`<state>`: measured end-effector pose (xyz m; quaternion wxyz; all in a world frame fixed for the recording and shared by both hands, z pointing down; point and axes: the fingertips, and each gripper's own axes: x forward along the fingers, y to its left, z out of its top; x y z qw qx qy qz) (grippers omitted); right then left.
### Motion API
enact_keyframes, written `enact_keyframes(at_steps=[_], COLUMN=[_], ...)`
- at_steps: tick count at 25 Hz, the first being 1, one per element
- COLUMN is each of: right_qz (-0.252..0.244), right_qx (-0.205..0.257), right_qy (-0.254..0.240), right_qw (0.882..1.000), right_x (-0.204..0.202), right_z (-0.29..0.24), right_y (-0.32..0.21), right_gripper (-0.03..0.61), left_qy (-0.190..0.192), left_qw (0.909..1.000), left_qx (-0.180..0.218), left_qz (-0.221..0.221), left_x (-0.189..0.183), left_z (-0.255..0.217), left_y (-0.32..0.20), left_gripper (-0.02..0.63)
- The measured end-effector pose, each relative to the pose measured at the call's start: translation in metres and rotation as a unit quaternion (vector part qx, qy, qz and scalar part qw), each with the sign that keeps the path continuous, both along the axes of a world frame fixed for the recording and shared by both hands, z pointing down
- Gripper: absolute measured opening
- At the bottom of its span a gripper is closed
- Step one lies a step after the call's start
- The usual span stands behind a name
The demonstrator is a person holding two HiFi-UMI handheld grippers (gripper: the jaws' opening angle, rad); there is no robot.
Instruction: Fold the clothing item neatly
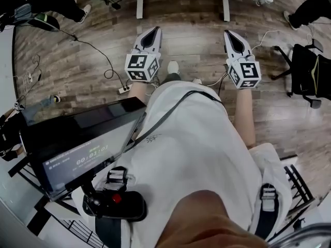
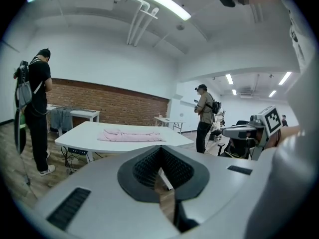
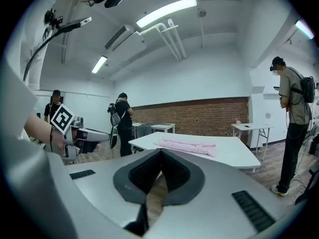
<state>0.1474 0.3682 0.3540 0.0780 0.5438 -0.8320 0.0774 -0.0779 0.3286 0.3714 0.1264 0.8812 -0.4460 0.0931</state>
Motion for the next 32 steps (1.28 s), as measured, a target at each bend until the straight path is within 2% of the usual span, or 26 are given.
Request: enact_keyframes(at_steps=[5, 11, 15, 25, 32], right_qz=[-0.016, -0.028, -0.024, 0.002, 0.012], right_qx=[0.0, 0.002, 0.013, 0.003, 0.012], right_qy=[-0.016, -0.014, -0.014, -0.015, -0.01], right_qw=[1.0, 1.0, 1.0, 1.0, 1.0], right_x=[0.015, 0.02, 0.012, 0.013, 0.012], right_z=[0.0, -0.002, -0.016, -0.002, 0.003], right_y=[0.028, 0.039, 0.043, 0.061, 0.064], right_gripper=[0.003, 0.003, 0.003, 0.003, 0.003], left_qy=[-0.013, -0.021, -0.019, -0.025, -0.031], left_qw=[0.9997, 0.9989, 0.9993, 0.9994, 0.9992], left_qx=[0.002, -0.001, 0.006, 0.023, 0.026], left_qz=[-0.021, -0.042, -0.032, 0.008, 0.009], left_x=[0.016, 0.01, 0.004, 0.018, 0.015], left_z=[-0.002, -0.002, -0.011, -0.01, 0.001], left_y=[0.042, 0.07, 0.073, 0.069, 0.069], left_gripper=[0.002, 0.002, 0.002, 0.002, 0.002])
